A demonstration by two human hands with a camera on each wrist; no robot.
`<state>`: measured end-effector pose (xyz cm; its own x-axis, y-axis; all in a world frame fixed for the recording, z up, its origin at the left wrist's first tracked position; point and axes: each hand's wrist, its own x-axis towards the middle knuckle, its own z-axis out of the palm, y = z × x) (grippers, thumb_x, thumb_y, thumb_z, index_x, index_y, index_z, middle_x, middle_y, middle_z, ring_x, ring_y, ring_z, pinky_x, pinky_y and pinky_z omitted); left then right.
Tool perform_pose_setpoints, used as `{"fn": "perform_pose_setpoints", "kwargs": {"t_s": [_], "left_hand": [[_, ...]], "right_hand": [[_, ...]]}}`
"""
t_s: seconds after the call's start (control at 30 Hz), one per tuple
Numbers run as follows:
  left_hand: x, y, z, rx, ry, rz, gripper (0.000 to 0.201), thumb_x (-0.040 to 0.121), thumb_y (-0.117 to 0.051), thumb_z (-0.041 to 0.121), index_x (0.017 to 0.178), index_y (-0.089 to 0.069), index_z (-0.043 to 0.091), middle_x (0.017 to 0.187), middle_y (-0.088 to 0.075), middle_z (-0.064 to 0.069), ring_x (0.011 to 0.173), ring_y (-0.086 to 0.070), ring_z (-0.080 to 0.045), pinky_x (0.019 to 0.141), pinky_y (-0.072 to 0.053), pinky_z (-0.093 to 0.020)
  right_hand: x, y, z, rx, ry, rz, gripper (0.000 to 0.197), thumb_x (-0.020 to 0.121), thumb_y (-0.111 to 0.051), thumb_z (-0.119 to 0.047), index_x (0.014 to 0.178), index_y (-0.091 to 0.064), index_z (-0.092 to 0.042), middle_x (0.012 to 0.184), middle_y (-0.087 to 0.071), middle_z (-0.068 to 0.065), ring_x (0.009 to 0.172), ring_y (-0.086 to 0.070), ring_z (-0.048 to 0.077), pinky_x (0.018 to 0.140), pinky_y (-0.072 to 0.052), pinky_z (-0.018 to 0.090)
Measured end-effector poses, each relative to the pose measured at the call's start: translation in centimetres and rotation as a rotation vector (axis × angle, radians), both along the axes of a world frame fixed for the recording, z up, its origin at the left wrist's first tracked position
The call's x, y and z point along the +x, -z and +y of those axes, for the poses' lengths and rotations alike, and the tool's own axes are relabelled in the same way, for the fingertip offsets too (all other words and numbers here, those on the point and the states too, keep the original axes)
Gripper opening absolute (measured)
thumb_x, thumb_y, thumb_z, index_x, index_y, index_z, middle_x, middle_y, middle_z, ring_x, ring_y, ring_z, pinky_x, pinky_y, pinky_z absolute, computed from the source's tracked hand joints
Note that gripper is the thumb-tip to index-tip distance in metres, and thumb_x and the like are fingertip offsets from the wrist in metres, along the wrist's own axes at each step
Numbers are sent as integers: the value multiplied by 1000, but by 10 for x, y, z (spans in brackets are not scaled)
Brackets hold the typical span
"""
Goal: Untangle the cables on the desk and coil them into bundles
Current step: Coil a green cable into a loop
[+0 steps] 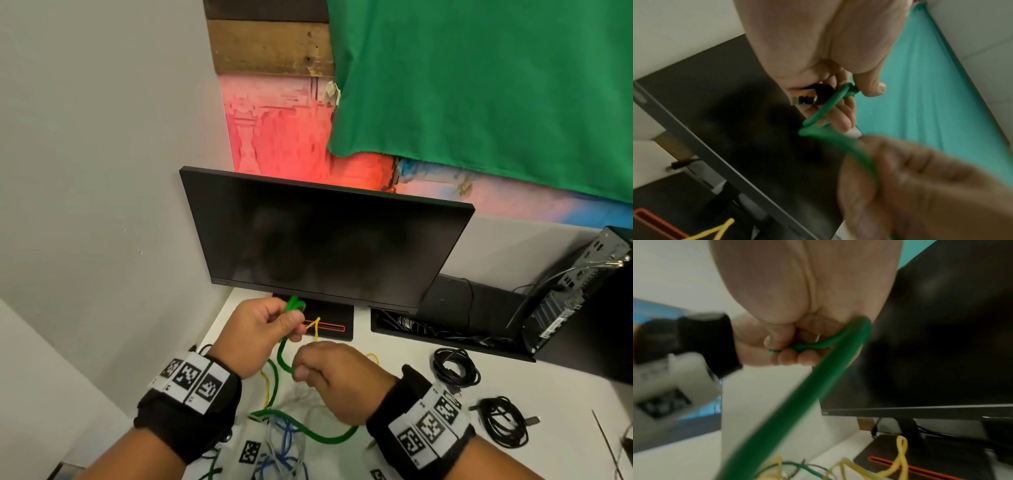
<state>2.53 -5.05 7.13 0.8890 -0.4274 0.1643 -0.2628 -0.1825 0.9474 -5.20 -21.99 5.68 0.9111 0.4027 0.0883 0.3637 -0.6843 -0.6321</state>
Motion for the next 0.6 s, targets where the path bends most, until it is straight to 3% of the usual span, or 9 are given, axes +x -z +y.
{"fn": "perform_pose_setpoints", "kwargs": {"t_s": [0.1,0.17,0.23,0.27,0.33,0.4,0.47,0.6], "left_hand": [[-10,4,0,22,88,54,35,91,-55,35,63,-65,17,56,-61,-3,52,-57,-14,55,-48,-28],[-22,4,-5,-74,55,175,49,91,-43,51,62,-67,19,53,-60,-5,49,-57,-16,53,-49,-26],[-31,3,-13,-157,-35,275,59,90,-38,61,60,-65,18,49,-52,-6,47,-51,-22,54,-48,-31],[-33,2,-17,-207,-58,321,60,88,-39,63,58,-62,17,48,-47,-6,47,-46,-23,55,-45,-34],[-34,-2,-23,-291,-74,397,60,83,-43,65,56,-58,15,47,-39,-5,45,-37,-21,56,-38,-36],[-35,-5,-28,-343,-53,471,59,79,-45,67,54,-53,14,46,-34,-4,44,-30,-19,56,-33,-36],[-37,-5,-32,-418,4,556,59,80,-45,65,55,-51,13,48,-32,-5,45,-29,-19,54,-33,-33],[-44,0,-36,-610,65,654,48,80,-55,50,61,-60,7,52,-44,-9,46,-44,-20,49,-44,-28]], "right_hand": [[-1,-14,-1,164,116,-158,14,101,-48,-30,93,-58,-24,91,-63,-6,85,-59,11,77,-51,36],[2,-17,-1,165,260,-241,15,97,-44,-47,92,-48,-33,80,-60,-12,74,-57,7,67,-49,28],[5,-16,-2,152,397,-296,27,92,-39,-60,97,-45,-35,76,-57,-12,68,-56,8,60,-46,23],[7,-14,-1,124,430,-330,35,92,-35,-63,100,-49,-31,81,-58,-12,69,-56,9,62,-48,26],[8,-8,4,111,433,-331,56,94,-23,-64,96,-59,-21,86,-62,-7,73,-58,14,68,-50,38],[9,-1,10,233,452,-263,68,93,-18,-67,86,-61,-15,74,-64,-1,67,-59,18,66,-50,44],[14,5,10,292,501,-261,69,95,-20,-68,77,-61,-16,66,-64,-1,61,-60,16,63,-50,42],[19,8,8,477,484,-168,55,94,-31,-67,64,-55,-28,56,-64,-2,49,-61,14,55,-54,38]]}}
